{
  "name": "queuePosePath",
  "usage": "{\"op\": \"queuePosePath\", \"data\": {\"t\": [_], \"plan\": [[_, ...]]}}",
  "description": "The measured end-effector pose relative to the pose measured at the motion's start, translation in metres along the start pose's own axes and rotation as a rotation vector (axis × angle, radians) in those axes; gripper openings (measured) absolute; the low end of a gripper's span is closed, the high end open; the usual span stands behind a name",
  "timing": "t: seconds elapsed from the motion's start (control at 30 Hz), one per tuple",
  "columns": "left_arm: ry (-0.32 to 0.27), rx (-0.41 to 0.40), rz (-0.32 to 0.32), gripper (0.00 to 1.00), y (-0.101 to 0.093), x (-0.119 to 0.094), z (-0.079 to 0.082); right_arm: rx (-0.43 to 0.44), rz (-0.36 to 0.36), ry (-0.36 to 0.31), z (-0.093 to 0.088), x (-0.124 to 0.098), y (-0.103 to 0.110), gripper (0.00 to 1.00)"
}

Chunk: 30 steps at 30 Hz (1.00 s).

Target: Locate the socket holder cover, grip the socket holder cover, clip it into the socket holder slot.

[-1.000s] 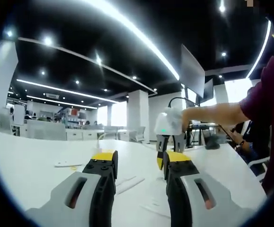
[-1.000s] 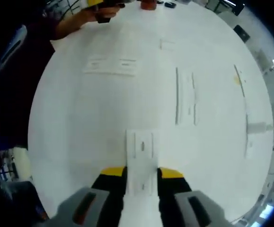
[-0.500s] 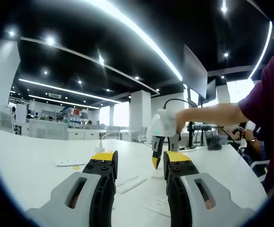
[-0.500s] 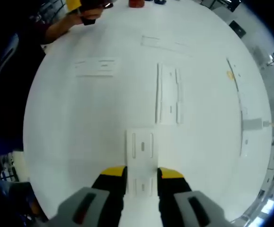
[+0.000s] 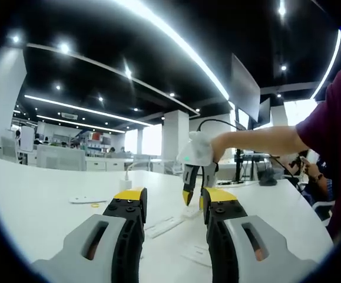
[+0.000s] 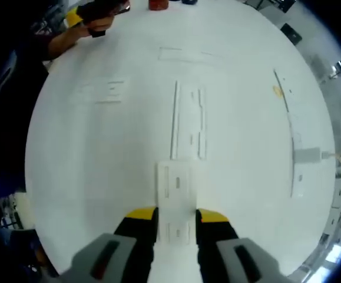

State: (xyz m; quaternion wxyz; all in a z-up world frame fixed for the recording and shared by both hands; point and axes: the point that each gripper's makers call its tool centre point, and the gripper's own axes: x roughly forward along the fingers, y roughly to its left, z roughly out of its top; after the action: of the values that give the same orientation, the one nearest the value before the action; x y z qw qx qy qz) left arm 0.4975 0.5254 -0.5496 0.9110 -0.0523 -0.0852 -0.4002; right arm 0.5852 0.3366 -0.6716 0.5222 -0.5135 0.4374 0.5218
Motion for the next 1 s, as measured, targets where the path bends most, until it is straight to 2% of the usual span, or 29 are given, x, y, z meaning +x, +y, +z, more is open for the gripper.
{"op": "queuePosePath", "data": {"t": [0.13, 0.3, 1.0], "plan": [[0.001, 0.003, 0.001, 0.39, 0.000, 0.000, 0.000, 0.010, 0.000, 0.000, 0.000, -0.001, -0.006, 0.27], [0.001, 0.004, 0.001, 0.39, 0.001, 0.000, 0.001, 0.025, -0.001, 0.008, -0.001, 0.003, 0.002, 0.27], [0.015, 0.014, 0.007, 0.39, 0.003, 0.000, -0.001, 0.024, 0.008, 0.019, 0.002, 0.006, 0.005, 0.27]]}}
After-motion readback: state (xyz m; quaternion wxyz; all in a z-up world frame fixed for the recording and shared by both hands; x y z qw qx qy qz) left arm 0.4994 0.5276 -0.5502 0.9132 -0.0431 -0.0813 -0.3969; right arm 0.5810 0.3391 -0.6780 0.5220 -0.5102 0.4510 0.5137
